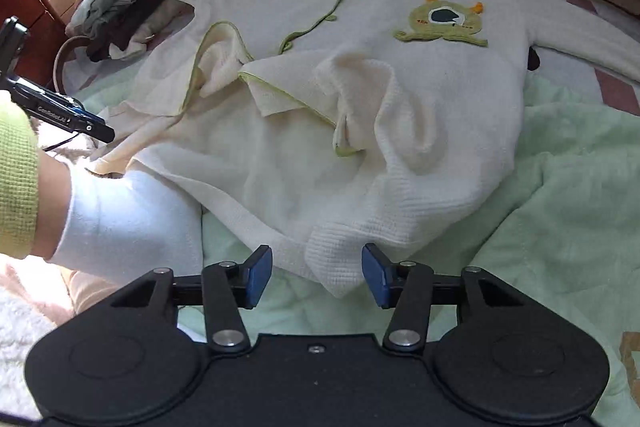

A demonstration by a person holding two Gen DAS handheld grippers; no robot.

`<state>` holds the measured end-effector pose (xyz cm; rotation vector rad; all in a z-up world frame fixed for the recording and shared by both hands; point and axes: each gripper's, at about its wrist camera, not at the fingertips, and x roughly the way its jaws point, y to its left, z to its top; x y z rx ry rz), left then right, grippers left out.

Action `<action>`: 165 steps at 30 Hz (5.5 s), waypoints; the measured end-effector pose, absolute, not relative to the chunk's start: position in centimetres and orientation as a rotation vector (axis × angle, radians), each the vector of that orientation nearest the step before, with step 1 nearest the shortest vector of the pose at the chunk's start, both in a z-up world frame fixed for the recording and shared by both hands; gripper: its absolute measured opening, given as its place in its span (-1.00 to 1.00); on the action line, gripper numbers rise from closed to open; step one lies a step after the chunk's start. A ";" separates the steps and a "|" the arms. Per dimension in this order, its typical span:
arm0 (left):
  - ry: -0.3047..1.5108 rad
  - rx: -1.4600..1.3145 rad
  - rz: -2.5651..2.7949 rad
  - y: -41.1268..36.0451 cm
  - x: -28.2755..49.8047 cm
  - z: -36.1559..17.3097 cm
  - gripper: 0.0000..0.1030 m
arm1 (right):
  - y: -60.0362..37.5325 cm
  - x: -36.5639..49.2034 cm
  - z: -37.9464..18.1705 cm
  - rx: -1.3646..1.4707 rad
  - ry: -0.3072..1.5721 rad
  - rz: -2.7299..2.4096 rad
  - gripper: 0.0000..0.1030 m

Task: Fold clothes

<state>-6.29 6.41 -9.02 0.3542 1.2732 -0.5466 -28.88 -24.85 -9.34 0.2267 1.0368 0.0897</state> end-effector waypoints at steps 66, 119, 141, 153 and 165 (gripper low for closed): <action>0.829 0.102 -0.232 17.1 -15.4 0.7 -1.00 | -30.2 -34.0 -5.6 0.304 1.096 -0.024 -0.70; 0.935 0.057 -0.290 16.8 -12.6 -0.4 -0.93 | -22.1 -24.8 -5.2 0.194 0.942 0.420 -0.67; 0.945 0.044 -0.285 16.4 -11.3 -0.4 -0.92 | -23.7 -24.0 -8.2 -0.214 0.982 0.306 -0.89; 0.939 0.027 -0.285 16.4 -11.2 -0.5 -0.92 | -24.3 -23.5 -8.0 0.842 1.153 0.585 -0.75; 0.934 0.025 -0.294 16.3 -10.8 -0.8 -0.91 | -26.4 -32.0 -5.2 0.207 1.024 0.272 -0.15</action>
